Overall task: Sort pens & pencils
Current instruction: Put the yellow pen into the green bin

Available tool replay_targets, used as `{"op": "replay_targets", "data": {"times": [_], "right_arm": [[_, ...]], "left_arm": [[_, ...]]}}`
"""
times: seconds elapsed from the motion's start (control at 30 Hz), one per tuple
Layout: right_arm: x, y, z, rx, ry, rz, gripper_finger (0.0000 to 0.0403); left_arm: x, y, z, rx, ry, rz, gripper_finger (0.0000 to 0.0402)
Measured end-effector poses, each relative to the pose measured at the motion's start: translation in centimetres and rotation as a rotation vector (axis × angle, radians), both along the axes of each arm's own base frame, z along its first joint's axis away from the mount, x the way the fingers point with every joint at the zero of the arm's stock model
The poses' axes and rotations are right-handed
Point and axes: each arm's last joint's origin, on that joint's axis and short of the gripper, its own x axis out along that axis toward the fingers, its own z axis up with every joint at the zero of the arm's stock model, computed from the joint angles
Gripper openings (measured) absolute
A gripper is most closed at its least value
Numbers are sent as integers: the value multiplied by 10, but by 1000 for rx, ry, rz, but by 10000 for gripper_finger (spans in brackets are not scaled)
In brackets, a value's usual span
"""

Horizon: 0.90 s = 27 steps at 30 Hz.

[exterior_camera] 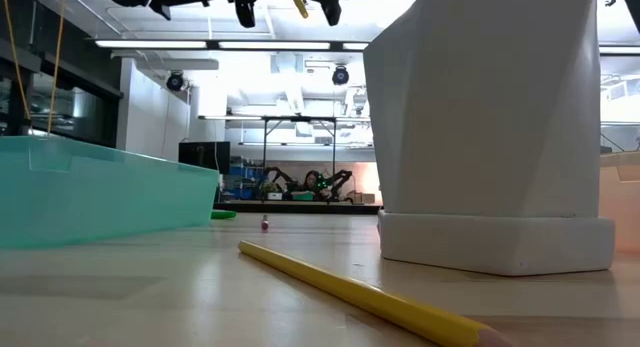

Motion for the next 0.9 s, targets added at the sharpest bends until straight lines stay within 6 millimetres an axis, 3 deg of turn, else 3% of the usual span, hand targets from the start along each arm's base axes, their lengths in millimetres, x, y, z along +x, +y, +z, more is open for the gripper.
{"op": "replay_targets", "data": {"times": [0.63,0.9], "right_arm": [[0,0,0,0,0,0,21],[0,0,0,1,0,-1,21]], "left_arm": [[0,0,0,0,0,1,55],[0,0,0,9,1,2,29]]}}
